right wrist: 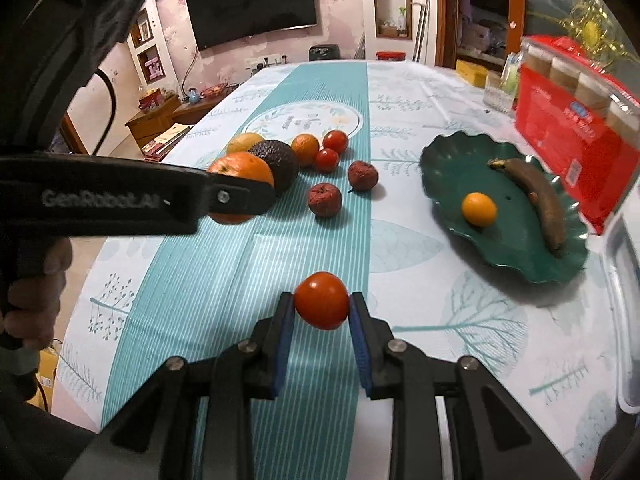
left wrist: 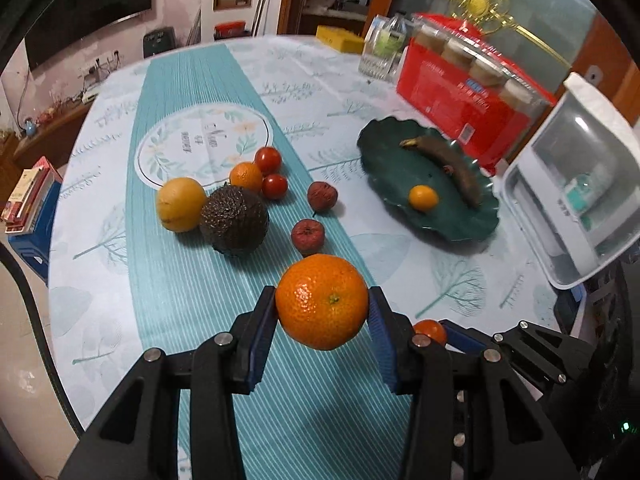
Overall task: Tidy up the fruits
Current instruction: 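Carry the orange with the left tool onto the plate while the right tool places the tomato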
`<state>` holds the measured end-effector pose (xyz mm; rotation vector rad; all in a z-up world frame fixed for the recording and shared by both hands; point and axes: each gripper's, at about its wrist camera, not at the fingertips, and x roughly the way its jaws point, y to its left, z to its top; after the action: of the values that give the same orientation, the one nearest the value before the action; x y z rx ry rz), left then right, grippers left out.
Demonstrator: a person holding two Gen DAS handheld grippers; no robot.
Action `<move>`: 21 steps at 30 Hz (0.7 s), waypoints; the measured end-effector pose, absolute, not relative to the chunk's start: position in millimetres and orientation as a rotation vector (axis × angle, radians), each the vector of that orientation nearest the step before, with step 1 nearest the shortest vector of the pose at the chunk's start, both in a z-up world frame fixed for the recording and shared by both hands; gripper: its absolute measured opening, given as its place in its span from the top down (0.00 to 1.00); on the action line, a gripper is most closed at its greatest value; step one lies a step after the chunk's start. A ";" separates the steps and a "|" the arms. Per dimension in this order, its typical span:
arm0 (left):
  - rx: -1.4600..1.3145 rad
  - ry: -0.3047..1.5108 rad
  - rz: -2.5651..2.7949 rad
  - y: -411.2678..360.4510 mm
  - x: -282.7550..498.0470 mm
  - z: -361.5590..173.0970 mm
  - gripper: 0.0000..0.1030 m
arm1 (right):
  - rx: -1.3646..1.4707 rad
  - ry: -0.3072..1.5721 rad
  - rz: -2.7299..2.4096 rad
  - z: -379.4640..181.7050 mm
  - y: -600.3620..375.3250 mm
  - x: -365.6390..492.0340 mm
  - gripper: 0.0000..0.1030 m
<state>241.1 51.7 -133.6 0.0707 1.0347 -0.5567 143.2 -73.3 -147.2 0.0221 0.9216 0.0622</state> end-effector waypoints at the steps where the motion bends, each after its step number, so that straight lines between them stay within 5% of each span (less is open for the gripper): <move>1: 0.067 1.024 -0.559 54.5 234.8 -129.0 0.58 | 0.019 0.918 0.049 -145.4 -74.2 139.2 0.73; 21: 0.039 1.000 -0.558 67.3 157.1 -111.8 0.58 | 0.137 0.897 -0.145 -119.4 -132.8 72.5 0.73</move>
<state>157.1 67.3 -111.8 0.0392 1.0001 -0.5575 72.5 -132.8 -119.4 0.1373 0.8972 -0.1450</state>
